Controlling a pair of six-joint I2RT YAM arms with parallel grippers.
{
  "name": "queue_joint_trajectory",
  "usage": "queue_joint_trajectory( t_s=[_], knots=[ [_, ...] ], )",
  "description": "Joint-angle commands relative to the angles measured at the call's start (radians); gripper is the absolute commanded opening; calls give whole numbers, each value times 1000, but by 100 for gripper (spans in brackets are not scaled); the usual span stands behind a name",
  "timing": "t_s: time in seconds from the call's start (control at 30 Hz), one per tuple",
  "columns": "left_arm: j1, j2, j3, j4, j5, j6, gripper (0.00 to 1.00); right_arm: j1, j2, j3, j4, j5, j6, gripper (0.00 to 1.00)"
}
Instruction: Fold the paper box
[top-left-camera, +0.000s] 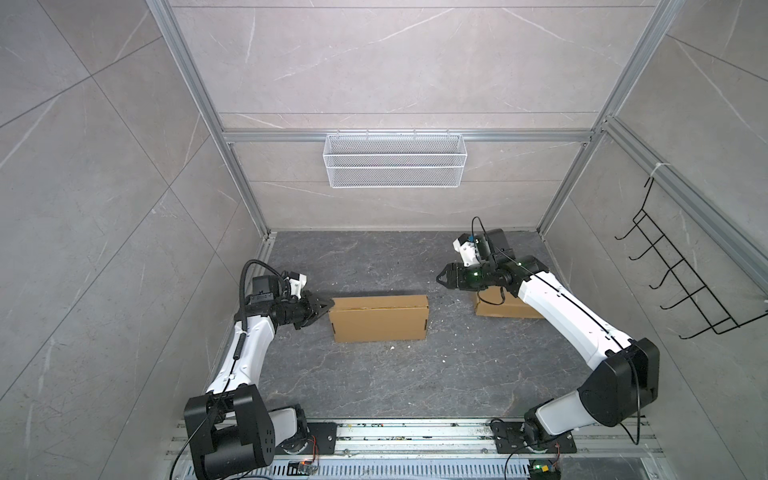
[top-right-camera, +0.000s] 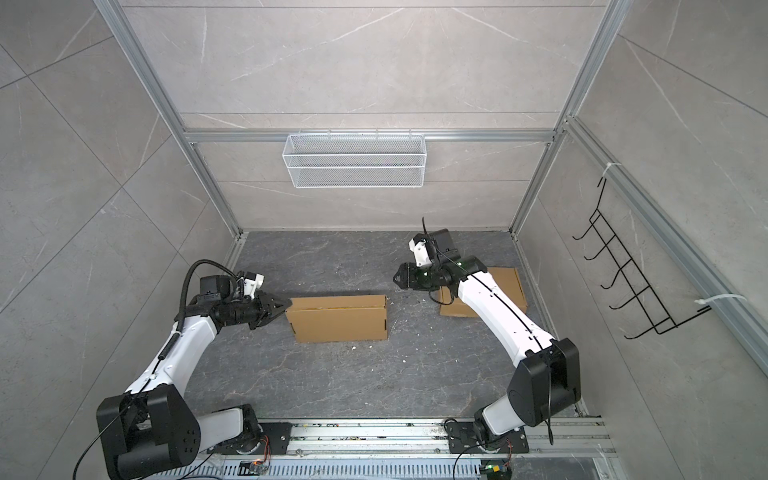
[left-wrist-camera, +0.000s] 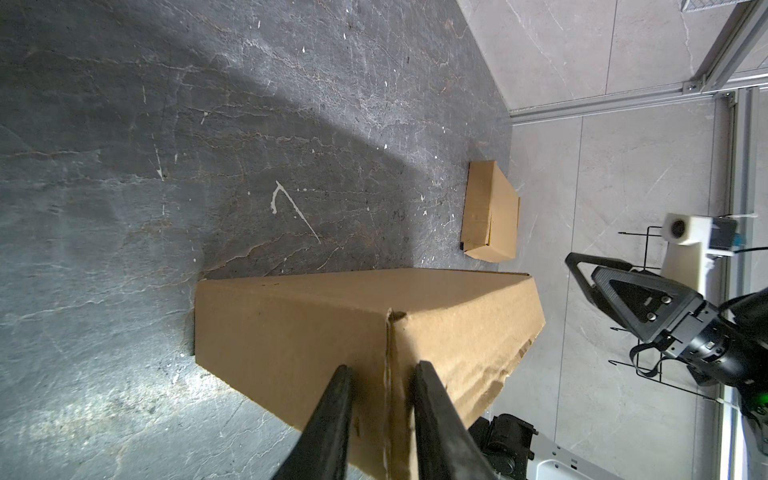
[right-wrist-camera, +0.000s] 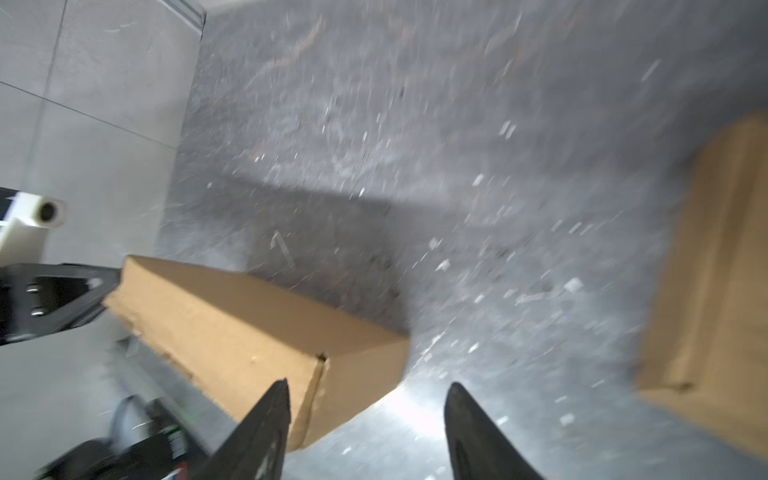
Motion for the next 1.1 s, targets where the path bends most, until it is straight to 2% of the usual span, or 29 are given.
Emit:
queue_joint_trajectory(
  t_s=[0.0, 0.7, 0.87, 0.97, 1.07],
  knots=[
    [-7, -3, -13, -65, -42, 26, 28, 9, 17, -16, -5, -159, 98, 57],
    [-7, -5, -12, -74, -47, 32, 28, 27, 101, -81, 42, -224, 88, 42],
    [-7, -6, -15, -79, -53, 37, 27, 24, 149, -110, -7, -145, 30, 32],
    [-7, -6, -18, -81, -53, 39, 27, 23, 160, -110, -19, -122, 16, 31],
    [-7, -11, -13, -87, -53, 38, 27, 24, 140, -103, 6, -161, 28, 33]
  ],
)
